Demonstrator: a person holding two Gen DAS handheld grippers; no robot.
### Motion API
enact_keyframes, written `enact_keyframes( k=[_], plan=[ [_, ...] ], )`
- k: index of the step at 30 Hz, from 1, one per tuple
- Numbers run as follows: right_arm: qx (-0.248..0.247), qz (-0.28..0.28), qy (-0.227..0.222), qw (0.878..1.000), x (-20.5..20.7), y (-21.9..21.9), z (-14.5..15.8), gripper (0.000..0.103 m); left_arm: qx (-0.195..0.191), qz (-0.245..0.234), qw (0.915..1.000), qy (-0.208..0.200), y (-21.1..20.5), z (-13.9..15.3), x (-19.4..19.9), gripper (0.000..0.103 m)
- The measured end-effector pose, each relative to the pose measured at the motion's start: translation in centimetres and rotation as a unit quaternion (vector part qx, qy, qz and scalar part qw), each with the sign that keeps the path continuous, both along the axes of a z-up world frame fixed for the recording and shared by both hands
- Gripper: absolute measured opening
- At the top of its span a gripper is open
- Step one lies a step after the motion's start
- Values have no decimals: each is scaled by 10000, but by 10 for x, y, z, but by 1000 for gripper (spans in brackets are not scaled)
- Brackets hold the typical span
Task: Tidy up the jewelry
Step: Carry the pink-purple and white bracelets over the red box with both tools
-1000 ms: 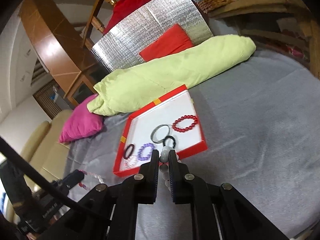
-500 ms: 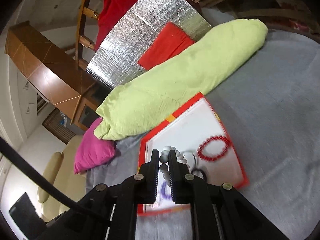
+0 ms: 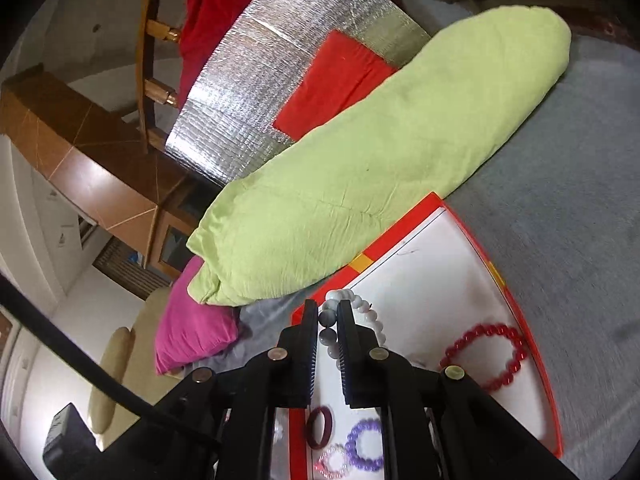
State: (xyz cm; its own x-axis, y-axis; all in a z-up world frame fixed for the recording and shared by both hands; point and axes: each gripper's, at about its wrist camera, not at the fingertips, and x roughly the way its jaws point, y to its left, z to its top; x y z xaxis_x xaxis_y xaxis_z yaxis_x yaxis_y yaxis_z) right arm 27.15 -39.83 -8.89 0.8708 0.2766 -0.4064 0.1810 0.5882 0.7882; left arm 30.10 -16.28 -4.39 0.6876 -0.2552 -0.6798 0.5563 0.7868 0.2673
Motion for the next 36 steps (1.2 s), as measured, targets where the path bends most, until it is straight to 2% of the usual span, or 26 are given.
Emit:
enact_keyframes(
  k=[3,12,36],
  plan=[
    [225,9,64,9997,11,-10,-8,11,150,33,9999,-45,-13,-5,12,8],
    [305,71,27,9995,26,-19,-12,11,492,59,9987,-126,-43,-22,38,8],
    [436,82,114,9989,28,-25,-27,11,810,57,9966,-150,-68,-36,54,8]
  ],
)
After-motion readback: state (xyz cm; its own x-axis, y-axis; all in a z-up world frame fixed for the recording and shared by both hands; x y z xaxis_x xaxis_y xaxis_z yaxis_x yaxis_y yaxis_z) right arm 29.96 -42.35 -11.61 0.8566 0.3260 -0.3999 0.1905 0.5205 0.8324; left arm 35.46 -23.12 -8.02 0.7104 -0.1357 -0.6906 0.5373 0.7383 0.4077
